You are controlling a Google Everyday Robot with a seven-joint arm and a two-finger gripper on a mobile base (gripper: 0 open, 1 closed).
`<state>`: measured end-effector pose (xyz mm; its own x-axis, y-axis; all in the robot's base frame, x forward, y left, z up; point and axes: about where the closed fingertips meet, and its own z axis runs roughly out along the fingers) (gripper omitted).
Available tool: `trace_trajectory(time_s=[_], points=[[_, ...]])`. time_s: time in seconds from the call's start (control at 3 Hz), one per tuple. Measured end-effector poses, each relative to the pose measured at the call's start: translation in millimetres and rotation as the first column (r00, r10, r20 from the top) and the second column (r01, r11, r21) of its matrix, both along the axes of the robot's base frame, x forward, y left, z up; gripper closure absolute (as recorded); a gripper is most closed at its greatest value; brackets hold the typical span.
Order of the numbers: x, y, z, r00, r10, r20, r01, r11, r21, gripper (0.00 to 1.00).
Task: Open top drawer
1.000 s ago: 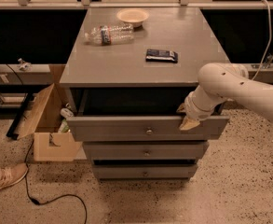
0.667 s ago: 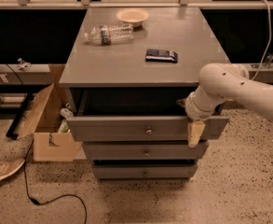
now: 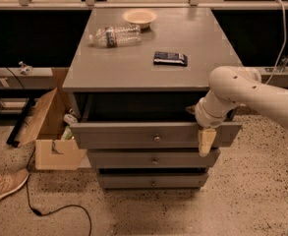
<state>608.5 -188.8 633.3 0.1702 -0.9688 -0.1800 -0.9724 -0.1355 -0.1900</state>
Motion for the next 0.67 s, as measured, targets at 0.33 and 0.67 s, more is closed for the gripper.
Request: trace_trajectory(time_s=[0.33, 0.67], points=[[-23.1, -12.4, -4.7, 0.9958, -0.006, -0.091, 0.003, 0.999, -0.039, 0.03], [-41.8, -25.4, -9.7, 0.9856, -0.038, -0.165, 0.025, 0.997, -0.075, 0.27]])
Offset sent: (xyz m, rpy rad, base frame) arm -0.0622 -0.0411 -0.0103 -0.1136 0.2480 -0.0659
